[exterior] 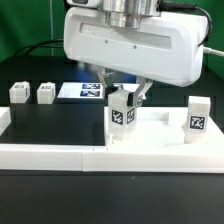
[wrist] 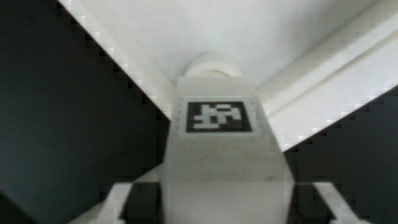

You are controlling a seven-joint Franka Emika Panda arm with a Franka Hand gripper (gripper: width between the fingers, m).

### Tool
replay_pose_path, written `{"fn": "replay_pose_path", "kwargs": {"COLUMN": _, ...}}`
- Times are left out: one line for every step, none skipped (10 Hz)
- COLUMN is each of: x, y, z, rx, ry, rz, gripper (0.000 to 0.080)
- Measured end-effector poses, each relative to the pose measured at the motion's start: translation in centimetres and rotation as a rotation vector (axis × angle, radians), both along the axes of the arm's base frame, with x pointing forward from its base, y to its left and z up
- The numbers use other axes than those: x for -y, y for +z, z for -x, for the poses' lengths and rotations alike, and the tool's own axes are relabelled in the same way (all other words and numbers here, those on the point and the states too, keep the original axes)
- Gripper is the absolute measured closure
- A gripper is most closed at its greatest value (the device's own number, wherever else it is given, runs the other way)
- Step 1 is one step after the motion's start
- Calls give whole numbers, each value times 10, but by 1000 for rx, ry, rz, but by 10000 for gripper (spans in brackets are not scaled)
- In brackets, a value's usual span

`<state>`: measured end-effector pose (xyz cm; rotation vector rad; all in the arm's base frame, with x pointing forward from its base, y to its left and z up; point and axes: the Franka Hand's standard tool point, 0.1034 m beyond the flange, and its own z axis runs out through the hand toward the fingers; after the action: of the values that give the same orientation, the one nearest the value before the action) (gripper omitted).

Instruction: Assemble square table

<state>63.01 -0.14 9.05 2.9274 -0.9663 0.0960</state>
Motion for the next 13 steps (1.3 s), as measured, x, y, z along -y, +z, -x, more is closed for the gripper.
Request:
{"fn": "replay_pose_path", "kwargs": {"x": 0, "y": 0, "z": 0, "rx": 0, "ry": 0, "rz": 0, "gripper": 506}}
{"fn": "replay_pose_path", "kwargs": {"x": 0, "y": 0, "z": 0, "rx": 0, "ry": 0, "rz": 0, "gripper": 506}}
{"fn": "replay_pose_path", "kwargs": {"x": 0, "y": 0, "z": 0, "rx": 0, "ry": 0, "rz": 0, "gripper": 506}}
{"fn": "replay_pose_path", "kwargs": {"x": 0, "y": 0, "z": 0, "rx": 0, "ry": 0, "rz": 0, "gripper": 506}}
{"fn": "replay_pose_path", "kwargs": {"x": 0, "y": 1, "z": -2, "rx": 11, "ry": -64, "rz": -5, "gripper": 506}}
{"fn": "replay_pose_path", "kwargs": {"x": -1, "y": 1, "z": -2, "rx": 27, "ry": -182, "rz": -17, "gripper": 506}}
{"fn": "replay_pose_path", "kwargs": {"x": -1, "y": 0, "z": -2, "rx": 51, "ry": -310, "rz": -30, "gripper": 506}}
{"fn": "replay_pose_path", "kwargs": {"x": 1, "y": 0, "z": -1, "rx": 65, "ry": -474, "rz": -55, "gripper": 506}}
{"fn": "replay_pose_path", "kwargs": {"x": 3, "y": -1, "z": 3, "rx": 77, "ry": -654, "rz": -101, "gripper": 506}}
{"fn": "replay_pose_path", "kwargs": {"x": 1, "y": -1, "z": 5, "rx": 77, "ry": -791, "rz": -123, "gripper": 506}}
{"fn": "replay_pose_path", "kwargs": {"x": -3, "y": -2, "z": 7, "rx": 86, "ry": -917, "rz": -144, "gripper": 506}}
{"fn": "replay_pose_path", "kwargs": {"x": -4, "y": -3, "z": 9, "rx": 110, "ry": -1011, "rz": -167, "gripper": 506}}
{"fn": "replay_pose_path", "kwargs": {"x": -4, "y": -2, "z": 10, "rx": 120, "ry": -1037, "rz": -175, "gripper": 506}}
